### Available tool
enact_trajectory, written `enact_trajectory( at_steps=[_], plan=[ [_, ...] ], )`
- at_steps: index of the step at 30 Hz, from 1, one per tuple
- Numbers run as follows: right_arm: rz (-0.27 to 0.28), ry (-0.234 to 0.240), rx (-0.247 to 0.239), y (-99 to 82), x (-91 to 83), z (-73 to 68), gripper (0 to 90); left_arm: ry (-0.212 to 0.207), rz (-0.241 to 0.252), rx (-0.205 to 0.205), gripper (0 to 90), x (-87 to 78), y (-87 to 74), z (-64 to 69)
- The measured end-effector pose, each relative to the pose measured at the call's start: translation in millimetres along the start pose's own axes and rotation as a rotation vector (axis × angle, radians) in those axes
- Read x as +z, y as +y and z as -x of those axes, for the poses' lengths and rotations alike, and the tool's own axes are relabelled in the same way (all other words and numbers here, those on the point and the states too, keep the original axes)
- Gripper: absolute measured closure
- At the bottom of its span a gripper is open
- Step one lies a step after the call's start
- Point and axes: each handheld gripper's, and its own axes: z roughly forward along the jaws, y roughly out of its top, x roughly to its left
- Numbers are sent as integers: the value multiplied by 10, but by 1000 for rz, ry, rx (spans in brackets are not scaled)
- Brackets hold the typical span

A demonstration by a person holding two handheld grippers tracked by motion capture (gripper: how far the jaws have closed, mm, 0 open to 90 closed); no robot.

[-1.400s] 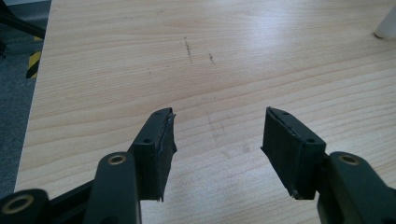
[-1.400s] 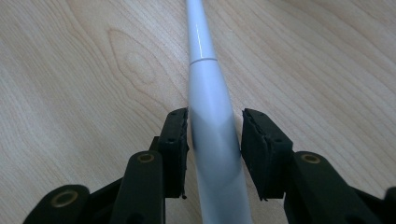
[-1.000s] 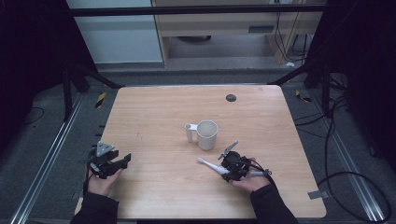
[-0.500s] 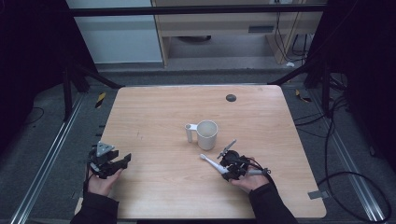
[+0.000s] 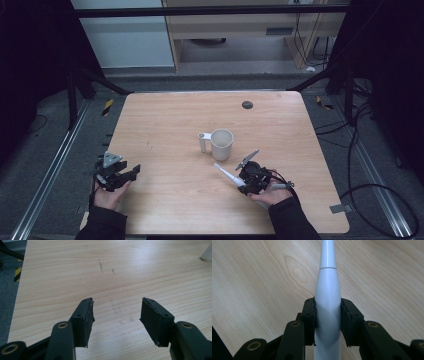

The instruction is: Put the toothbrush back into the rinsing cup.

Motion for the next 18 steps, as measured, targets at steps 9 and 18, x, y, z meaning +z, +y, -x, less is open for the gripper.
enact_trajectory(
  at_steps=[9, 18],
  plan=[
    [120, 10, 59, -69, -222, 88, 669, 0, 0, 0, 428, 0, 1, 0],
    [276, 14, 85, -77, -468, 111, 669, 1, -1, -1, 428, 4, 0, 3]
  ],
)
